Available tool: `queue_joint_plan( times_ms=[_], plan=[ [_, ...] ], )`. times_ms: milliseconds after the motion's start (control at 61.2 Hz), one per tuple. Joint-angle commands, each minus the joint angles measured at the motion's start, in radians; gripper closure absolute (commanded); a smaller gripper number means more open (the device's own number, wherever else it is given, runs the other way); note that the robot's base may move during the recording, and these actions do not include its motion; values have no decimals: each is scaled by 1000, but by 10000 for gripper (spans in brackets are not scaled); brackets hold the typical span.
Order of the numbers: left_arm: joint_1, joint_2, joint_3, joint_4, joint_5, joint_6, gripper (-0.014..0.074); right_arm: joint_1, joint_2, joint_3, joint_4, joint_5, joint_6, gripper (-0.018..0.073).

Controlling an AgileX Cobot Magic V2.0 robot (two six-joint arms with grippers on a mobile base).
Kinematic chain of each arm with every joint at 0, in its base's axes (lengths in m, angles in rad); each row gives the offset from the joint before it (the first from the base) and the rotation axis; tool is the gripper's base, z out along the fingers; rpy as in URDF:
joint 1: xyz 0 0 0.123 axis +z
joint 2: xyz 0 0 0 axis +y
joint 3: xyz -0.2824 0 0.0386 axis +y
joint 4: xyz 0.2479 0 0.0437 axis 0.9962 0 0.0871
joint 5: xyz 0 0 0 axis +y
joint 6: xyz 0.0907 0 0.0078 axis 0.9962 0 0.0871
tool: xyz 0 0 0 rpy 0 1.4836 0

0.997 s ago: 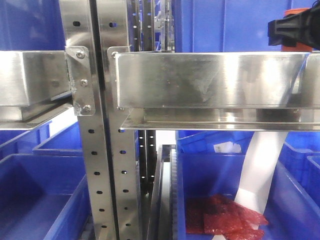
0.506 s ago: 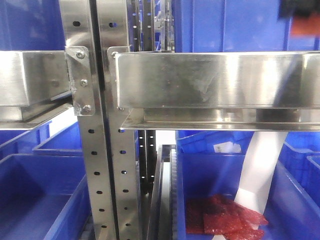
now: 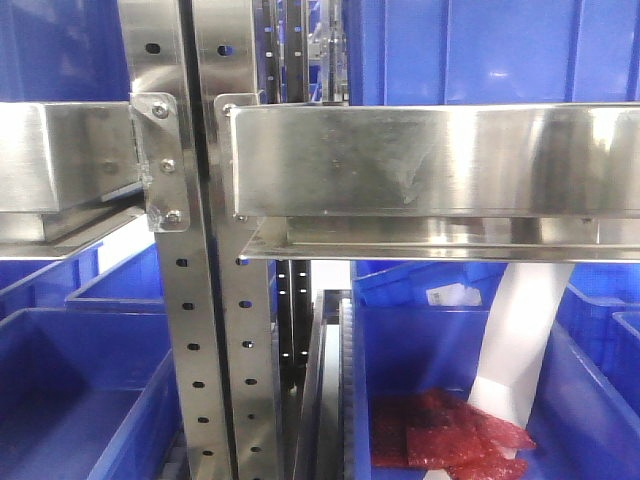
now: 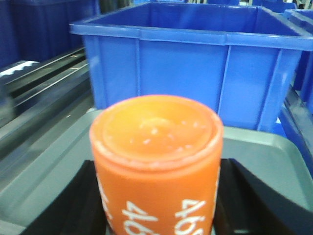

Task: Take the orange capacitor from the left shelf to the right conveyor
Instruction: 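Lift the orange cylinder with the right gripper and pull it off the shelf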

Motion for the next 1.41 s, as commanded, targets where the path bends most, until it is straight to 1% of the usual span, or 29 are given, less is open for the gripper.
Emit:
queue_joint_plan(
  times_ms=[0,343,572,1389],
  plan=[
    [-1,-13,-3,-3,-84,-2,723,4,-90,-8,-13,-21,-15,367],
    [-1,-13,-3,-3,-84,-2,723,4,-375,183,-13,-24,-15,367],
    [-1,-13,-3,-3,-84,-2,723,4,-518,232,-13,-22,-15,367],
    [-1,-13,-3,-3,-84,-2,723,4,-535,232,-13,-23,-15,367]
  ],
)
